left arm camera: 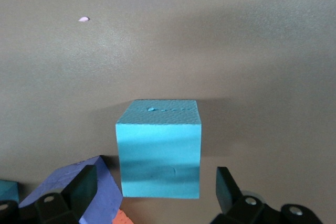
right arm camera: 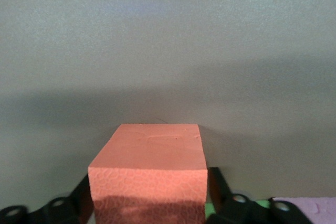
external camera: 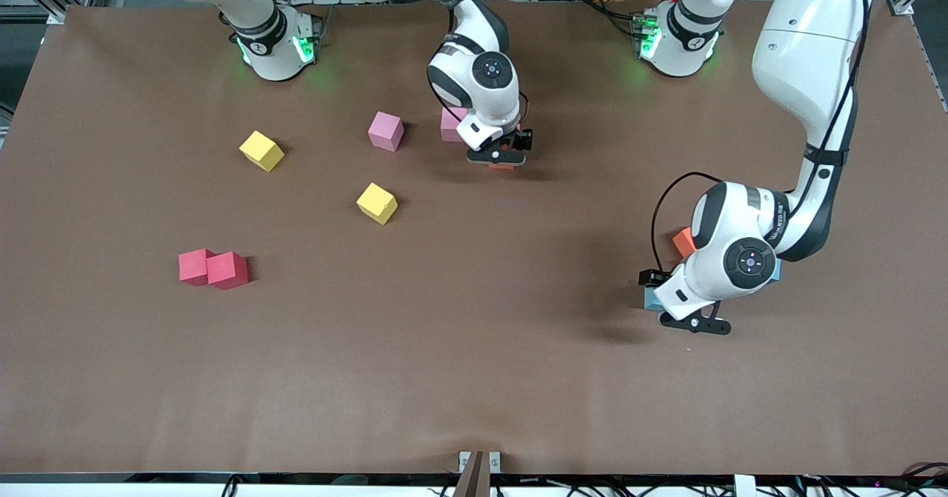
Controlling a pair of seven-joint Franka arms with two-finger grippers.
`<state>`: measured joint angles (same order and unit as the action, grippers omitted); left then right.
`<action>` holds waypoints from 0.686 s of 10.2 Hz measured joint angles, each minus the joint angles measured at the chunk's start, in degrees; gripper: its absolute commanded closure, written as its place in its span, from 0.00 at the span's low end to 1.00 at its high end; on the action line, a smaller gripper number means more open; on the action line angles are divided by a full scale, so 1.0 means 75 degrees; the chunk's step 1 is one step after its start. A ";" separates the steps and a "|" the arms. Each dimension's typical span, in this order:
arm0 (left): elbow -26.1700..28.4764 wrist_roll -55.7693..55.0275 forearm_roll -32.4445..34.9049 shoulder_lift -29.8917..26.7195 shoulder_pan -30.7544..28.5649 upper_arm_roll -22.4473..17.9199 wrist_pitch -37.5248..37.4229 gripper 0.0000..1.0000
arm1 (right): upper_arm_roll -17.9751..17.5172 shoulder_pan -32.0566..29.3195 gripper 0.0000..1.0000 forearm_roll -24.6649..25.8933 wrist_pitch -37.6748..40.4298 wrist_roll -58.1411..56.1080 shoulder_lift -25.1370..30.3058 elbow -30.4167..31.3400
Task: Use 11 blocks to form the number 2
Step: 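Place orange against the lilac with the right gripper while the left gripper reaches blue, then grasp the blue cube with the left gripper while the right gripper reaches yellow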
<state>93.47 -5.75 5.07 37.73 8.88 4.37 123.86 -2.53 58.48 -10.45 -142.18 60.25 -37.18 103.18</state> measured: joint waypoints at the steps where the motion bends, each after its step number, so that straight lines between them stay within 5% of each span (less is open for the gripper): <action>1: -0.0023 0.0000 0.0000 0.0047 0.0000 0.0000 0.0032 0.00 | 0.0003 -0.0045 0.00 -0.0097 -0.0013 -0.0001 0.0009 -0.0026; 7: -0.0088 -0.0007 -0.0038 0.0206 -0.0014 -0.0011 0.0273 0.05 | 0.0098 -0.0560 0.00 -0.0101 0.0498 -0.1004 0.0564 -0.0103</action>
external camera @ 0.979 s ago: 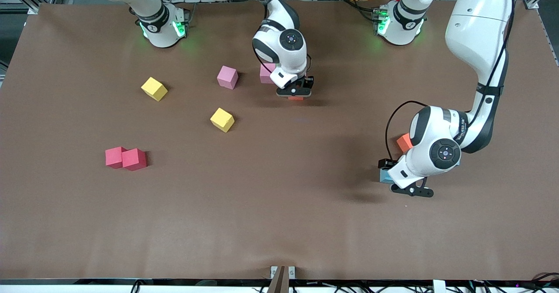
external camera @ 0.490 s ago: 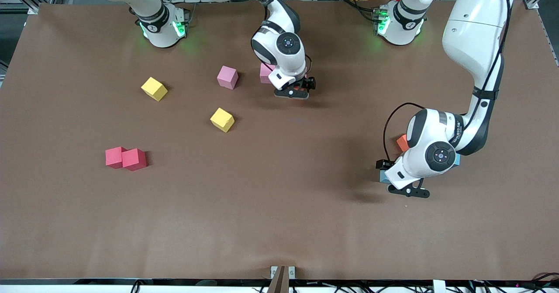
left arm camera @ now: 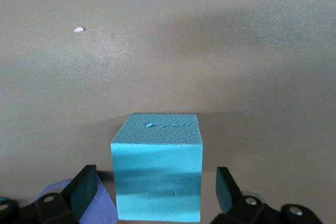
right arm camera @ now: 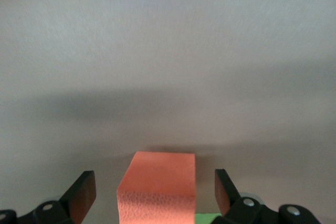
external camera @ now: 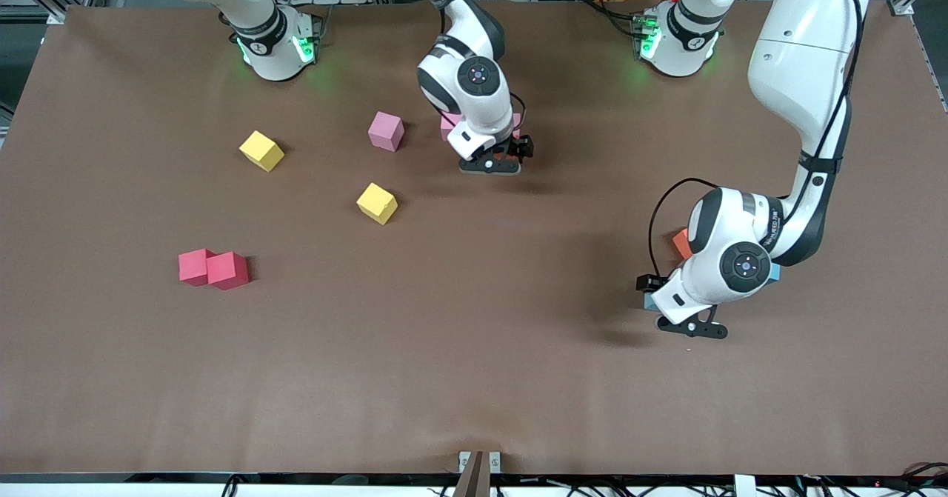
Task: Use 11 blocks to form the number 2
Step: 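Grasp the blue cube with the left gripper while the right gripper reaches yellow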
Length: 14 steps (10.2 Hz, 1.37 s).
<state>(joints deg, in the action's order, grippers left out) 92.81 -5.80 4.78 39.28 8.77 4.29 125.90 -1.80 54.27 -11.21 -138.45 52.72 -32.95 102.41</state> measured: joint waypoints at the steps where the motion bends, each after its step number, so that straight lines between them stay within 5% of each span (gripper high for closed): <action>1: 0.0000 0.0000 -0.0032 0.0016 -0.0011 -0.0007 0.0005 0.17 | 0.0108 -0.0147 0.00 0.0008 0.0283 -0.0584 0.0169 -0.0006; 5: -0.0008 0.0006 -0.0062 0.0115 -0.0028 -0.0020 0.0018 0.94 | 0.1076 -0.0524 0.00 0.0009 0.1721 -0.3954 0.1014 0.0051; 9: -0.0094 -0.0418 -0.0489 0.0109 0.0017 0.0046 0.0035 0.96 | 0.1078 -0.1226 0.00 0.0328 0.1776 -0.6137 0.1717 0.1020; 14: 0.0161 -0.3134 -0.0513 -0.0204 0.1055 0.0450 -0.0003 0.94 | -0.1133 -0.3764 0.00 0.1364 0.0361 -0.7462 0.2111 0.2569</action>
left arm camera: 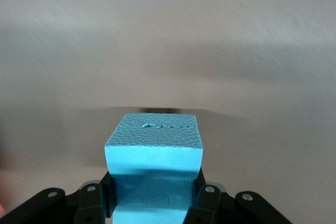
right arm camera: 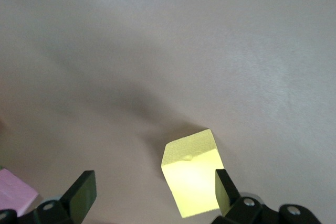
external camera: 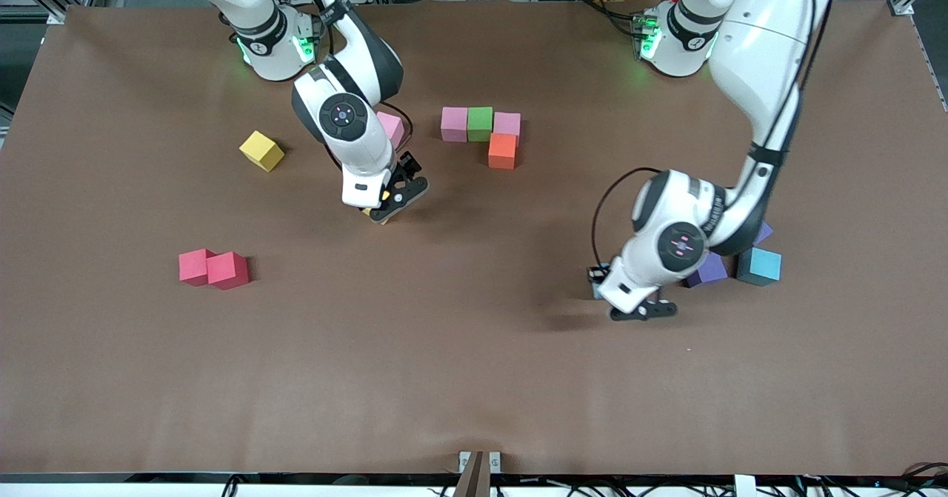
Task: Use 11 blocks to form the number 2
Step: 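Grasp the blue cube with the left gripper while the right gripper reaches yellow, then grasp yellow with the right gripper while the left gripper carries blue toward orange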
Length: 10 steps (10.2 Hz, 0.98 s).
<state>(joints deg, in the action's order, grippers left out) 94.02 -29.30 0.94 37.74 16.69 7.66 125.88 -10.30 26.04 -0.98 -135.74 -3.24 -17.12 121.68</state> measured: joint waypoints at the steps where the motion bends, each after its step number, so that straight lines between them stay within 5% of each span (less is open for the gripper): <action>1: 0.0161 -0.0301 0.0000 -0.0068 0.0152 0.0009 0.0000 0.94 | -0.0076 -0.0194 0.00 0.0012 -0.0495 -0.0558 0.0002 0.0365; 10: 0.1785 -0.2509 0.0007 -0.0627 0.0994 0.0952 0.0948 0.95 | -0.0364 -0.0847 0.00 0.0023 -0.2685 -0.2393 -0.0033 0.1800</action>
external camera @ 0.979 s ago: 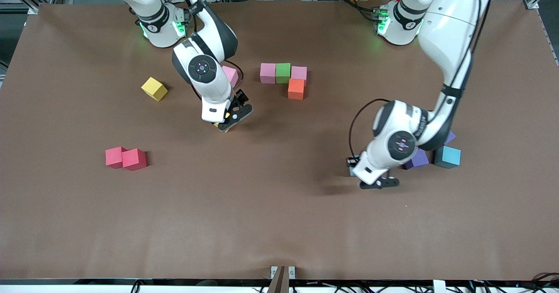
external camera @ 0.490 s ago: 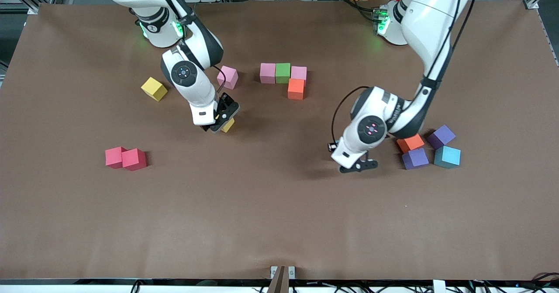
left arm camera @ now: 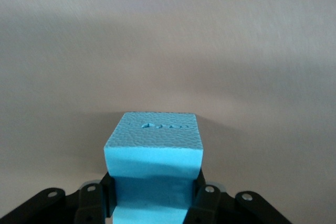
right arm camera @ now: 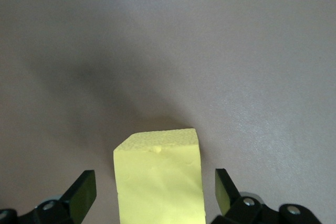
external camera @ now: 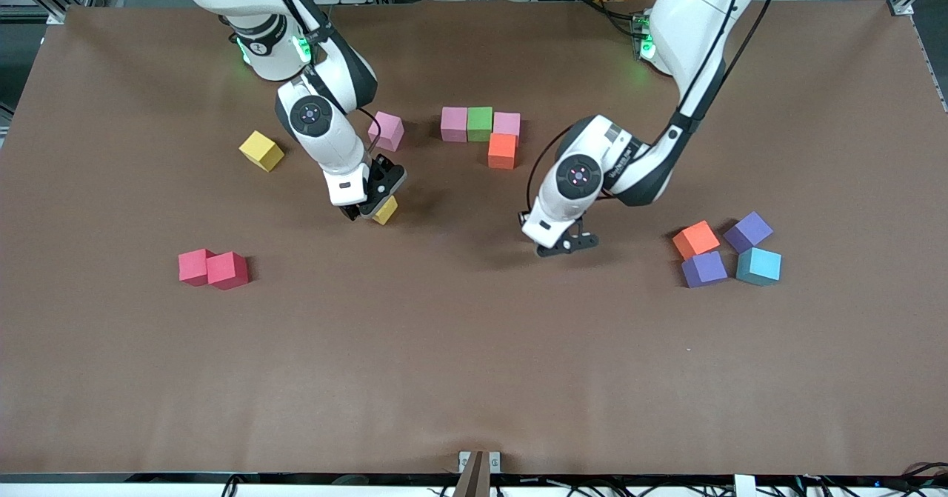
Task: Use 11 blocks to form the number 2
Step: 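Grasp yellow with the right gripper while the left gripper carries blue toward orange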
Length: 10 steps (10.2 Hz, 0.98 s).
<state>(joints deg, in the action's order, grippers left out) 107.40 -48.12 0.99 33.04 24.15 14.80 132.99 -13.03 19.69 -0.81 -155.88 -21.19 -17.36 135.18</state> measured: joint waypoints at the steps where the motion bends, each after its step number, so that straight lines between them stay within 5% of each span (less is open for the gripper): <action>1: 0.0085 -0.0234 0.0000 -0.0026 -0.0012 0.0239 0.0023 0.95 | 0.0000 -0.0003 0.00 0.0000 -0.0127 -0.0055 -0.0026 0.0053; 2: 0.0135 -0.0516 0.0000 -0.0033 -0.0007 0.0462 0.0038 0.95 | 0.0000 -0.0004 0.07 0.0000 -0.0185 -0.0078 -0.0053 0.0070; 4: 0.0160 -0.0833 -0.0001 -0.0041 0.0001 0.0799 0.0049 0.94 | -0.0001 -0.0005 0.57 0.0000 -0.0229 -0.0106 -0.0084 0.0071; 5: 0.0162 -0.0855 0.0000 -0.0042 0.0003 0.0877 0.0051 0.94 | -0.0001 -0.0005 0.71 0.0000 -0.0230 -0.0114 -0.0085 0.0070; 10: 0.0199 -0.0858 0.0247 -0.0042 0.0024 0.1115 0.0077 0.94 | 0.0017 -0.0094 0.77 -0.0003 -0.0304 -0.0102 -0.0019 -0.0099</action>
<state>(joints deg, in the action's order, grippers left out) 108.90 -54.56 2.85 32.73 24.33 23.16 133.57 -12.90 18.99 -0.83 -158.16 -21.96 -17.51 134.43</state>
